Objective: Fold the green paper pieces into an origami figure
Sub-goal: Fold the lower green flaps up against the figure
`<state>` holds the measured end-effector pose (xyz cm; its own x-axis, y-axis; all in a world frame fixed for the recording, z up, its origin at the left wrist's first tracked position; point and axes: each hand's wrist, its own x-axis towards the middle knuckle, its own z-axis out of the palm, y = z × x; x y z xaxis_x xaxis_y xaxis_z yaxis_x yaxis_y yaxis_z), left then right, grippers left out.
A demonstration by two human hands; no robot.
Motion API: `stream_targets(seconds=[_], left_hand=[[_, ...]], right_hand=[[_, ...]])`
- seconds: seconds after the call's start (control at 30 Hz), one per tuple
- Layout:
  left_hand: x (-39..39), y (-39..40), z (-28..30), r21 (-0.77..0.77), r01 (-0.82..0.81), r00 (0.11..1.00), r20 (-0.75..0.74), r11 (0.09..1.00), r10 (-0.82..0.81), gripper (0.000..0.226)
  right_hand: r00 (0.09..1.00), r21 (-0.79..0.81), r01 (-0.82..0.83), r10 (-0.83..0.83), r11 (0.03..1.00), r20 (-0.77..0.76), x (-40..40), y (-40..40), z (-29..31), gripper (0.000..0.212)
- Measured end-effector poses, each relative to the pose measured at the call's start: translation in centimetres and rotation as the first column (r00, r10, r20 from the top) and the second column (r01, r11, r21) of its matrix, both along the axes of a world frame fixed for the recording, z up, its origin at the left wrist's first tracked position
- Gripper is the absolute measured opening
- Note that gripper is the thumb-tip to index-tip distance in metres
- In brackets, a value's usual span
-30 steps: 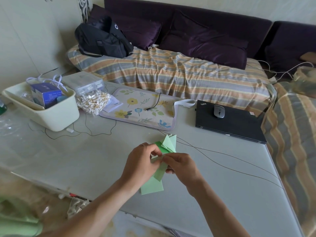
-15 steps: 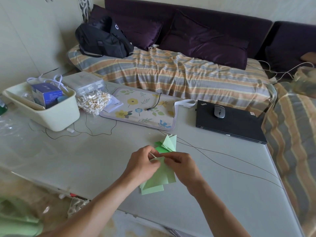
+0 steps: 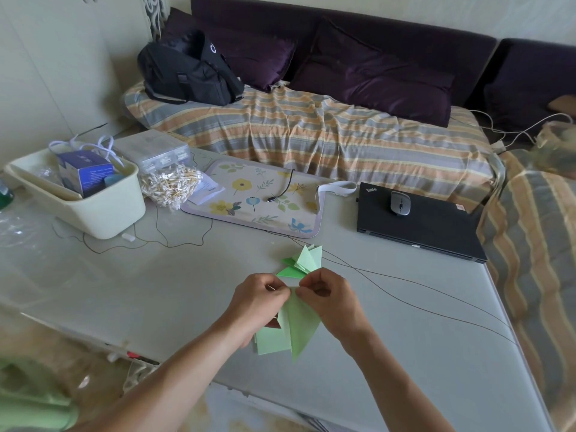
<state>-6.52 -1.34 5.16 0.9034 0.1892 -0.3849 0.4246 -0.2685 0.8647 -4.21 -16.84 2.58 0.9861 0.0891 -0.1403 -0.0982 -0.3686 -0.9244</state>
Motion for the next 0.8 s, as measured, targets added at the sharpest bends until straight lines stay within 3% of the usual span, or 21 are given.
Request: stream_targets(seconds=[0.23,0.4,0.63,0.8], left_hand=[[0.03,-0.05,0.11,-0.167,-0.063,0.998,-0.040,0.984,0.057,0.018],[0.46,0.19,-0.03,-0.283,-0.078,0.997,-0.046,0.956,0.068,0.021],[0.57,0.14,-0.24,-0.253,-0.020,1.000,-0.025,0.967,0.015,0.020],[0.40,0.16,-0.56,-0.203,0.044,0.999,0.026,0.978,-0.040,0.008]], right_hand=[[0.987,-0.108,-0.054,0.069,0.993,0.146,-0.19,0.09,0.11,0.014],[0.988,-0.079,-0.089,0.098,0.993,0.122,-0.36,0.35,0.20,0.004],[0.985,-0.135,-0.092,0.110,0.986,0.134,-0.19,0.10,0.17,0.027],[0.994,-0.078,-0.019,0.027,0.997,0.105,0.00,-0.09,-0.04,0.018]])
